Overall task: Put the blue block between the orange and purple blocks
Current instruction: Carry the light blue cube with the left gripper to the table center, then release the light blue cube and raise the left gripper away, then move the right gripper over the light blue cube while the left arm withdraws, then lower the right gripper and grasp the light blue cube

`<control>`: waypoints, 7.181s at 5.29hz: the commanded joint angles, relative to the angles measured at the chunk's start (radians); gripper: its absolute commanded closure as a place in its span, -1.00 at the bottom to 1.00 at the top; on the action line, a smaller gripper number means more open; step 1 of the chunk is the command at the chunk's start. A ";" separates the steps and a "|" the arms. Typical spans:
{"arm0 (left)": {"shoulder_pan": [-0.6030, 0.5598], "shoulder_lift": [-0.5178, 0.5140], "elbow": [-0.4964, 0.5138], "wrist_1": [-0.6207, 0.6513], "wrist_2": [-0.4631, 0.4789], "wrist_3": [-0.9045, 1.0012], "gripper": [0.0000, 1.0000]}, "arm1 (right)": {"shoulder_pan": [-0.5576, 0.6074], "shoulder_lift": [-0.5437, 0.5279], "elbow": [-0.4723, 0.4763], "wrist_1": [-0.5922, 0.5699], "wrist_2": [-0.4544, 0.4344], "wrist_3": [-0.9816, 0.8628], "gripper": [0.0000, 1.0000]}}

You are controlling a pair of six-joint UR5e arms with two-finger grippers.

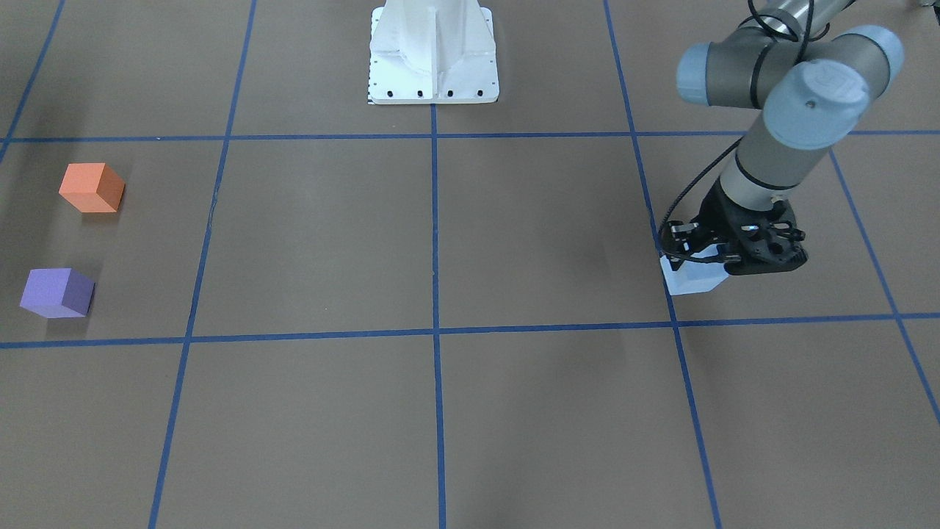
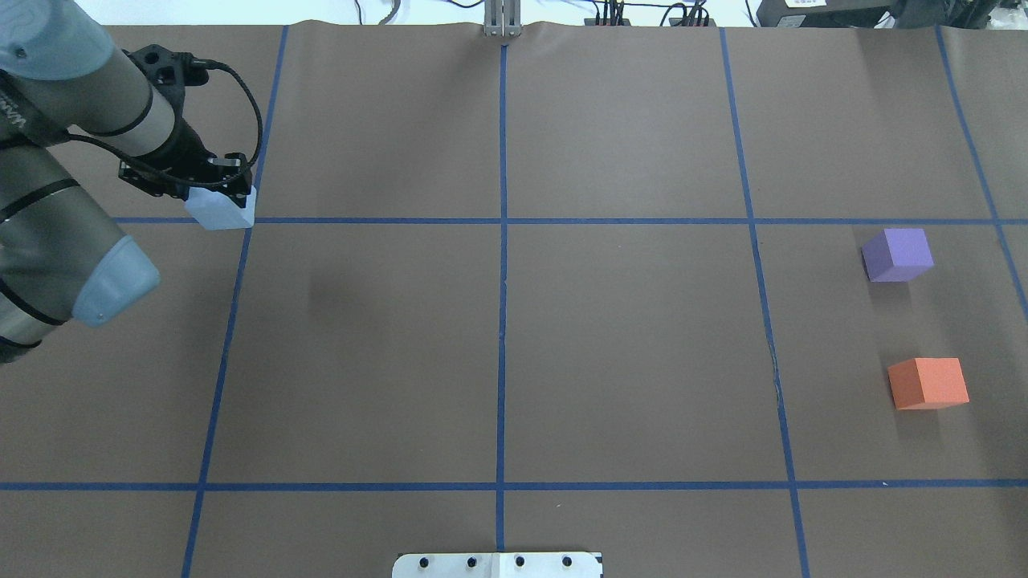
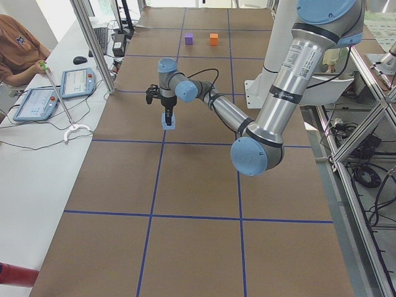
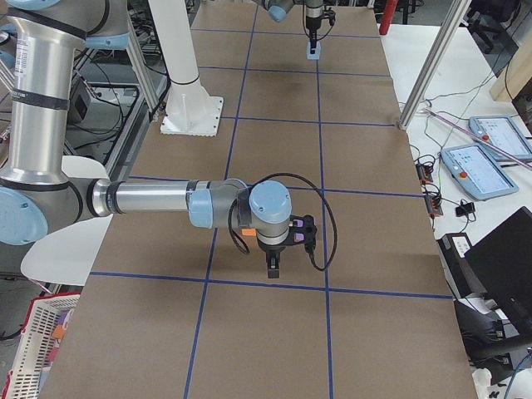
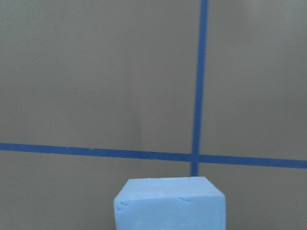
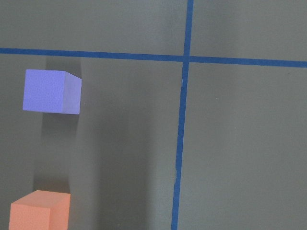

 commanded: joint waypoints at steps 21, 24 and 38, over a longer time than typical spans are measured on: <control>-0.099 0.101 -0.084 0.083 -0.002 0.384 -1.00 | -0.548 0.759 0.051 -0.253 -0.193 0.808 -1.00; -0.234 0.257 -0.089 0.073 -0.022 0.632 -1.00 | -0.873 0.989 -0.075 -0.250 -0.365 1.037 -0.99; -0.233 0.262 -0.067 0.072 -0.020 0.634 -1.00 | -1.065 1.162 -0.608 0.096 -0.532 1.083 -0.60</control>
